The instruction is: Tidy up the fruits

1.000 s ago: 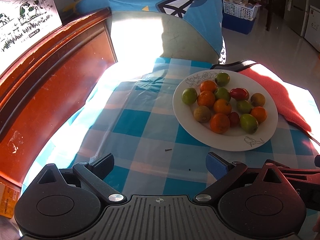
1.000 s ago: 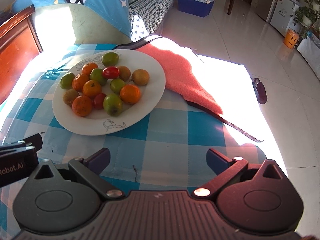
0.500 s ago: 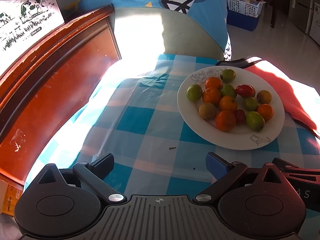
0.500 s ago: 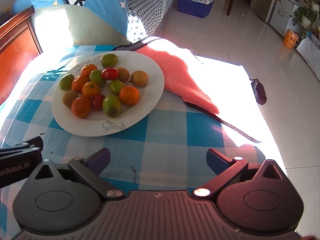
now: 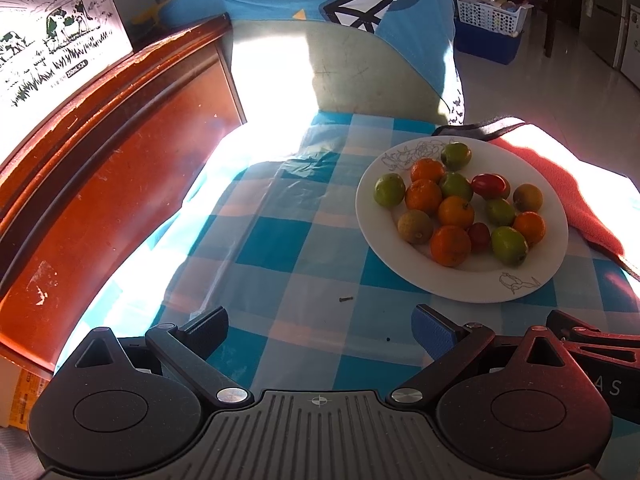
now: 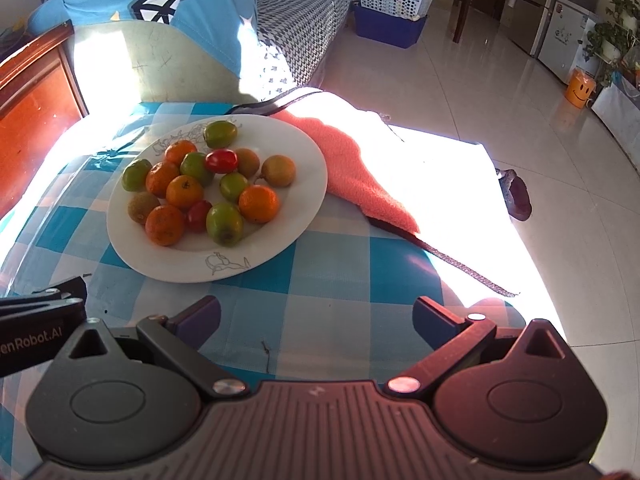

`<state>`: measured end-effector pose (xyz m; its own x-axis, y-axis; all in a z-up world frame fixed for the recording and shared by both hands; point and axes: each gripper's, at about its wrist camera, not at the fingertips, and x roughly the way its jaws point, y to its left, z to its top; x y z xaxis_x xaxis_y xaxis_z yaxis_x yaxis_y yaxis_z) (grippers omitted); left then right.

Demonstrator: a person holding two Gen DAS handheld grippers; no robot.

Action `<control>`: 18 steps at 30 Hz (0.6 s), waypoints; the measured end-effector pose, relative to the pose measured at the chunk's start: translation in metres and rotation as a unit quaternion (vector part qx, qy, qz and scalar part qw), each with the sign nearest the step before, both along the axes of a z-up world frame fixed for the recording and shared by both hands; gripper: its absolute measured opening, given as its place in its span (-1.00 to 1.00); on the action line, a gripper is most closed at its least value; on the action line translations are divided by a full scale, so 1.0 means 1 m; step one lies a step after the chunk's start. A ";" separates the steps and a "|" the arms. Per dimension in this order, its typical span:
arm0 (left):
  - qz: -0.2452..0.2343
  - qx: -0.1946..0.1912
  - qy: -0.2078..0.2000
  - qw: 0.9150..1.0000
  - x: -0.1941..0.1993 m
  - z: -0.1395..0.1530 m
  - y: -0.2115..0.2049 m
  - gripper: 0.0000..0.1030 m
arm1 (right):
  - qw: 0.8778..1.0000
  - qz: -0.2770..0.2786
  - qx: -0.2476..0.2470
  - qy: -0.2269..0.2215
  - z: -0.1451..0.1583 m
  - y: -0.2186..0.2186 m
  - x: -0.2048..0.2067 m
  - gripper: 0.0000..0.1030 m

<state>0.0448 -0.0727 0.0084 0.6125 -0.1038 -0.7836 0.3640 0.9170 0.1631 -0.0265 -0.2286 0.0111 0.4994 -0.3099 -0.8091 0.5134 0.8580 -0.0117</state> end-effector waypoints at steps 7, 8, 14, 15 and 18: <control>-0.001 -0.002 0.000 1.000 0.000 0.000 0.001 0.92 | 1.000 0.001 -0.001 -0.009 0.001 -0.001 -0.002 0.97; -0.001 -0.001 0.001 1.000 0.000 0.000 0.000 0.92 | 1.000 0.000 0.000 -0.010 0.001 -0.002 -0.001 0.97; 0.002 0.005 0.001 1.000 0.004 -0.003 -0.003 0.92 | 1.000 -0.002 0.001 -0.005 -0.002 -0.002 0.003 0.97; 0.002 0.007 0.001 1.000 0.004 -0.004 -0.003 0.92 | 1.000 -0.002 0.001 -0.005 -0.002 -0.002 0.003 0.97; 0.004 0.009 0.003 1.000 0.007 -0.006 -0.004 0.92 | 1.000 -0.001 0.006 -0.002 -0.004 -0.004 0.005 0.97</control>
<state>0.0515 -0.0768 0.0023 0.6087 -0.0856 -0.7887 0.3579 0.9169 0.1767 -0.0211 -0.2324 0.0069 0.5024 -0.3015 -0.8103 0.5148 0.8573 0.0002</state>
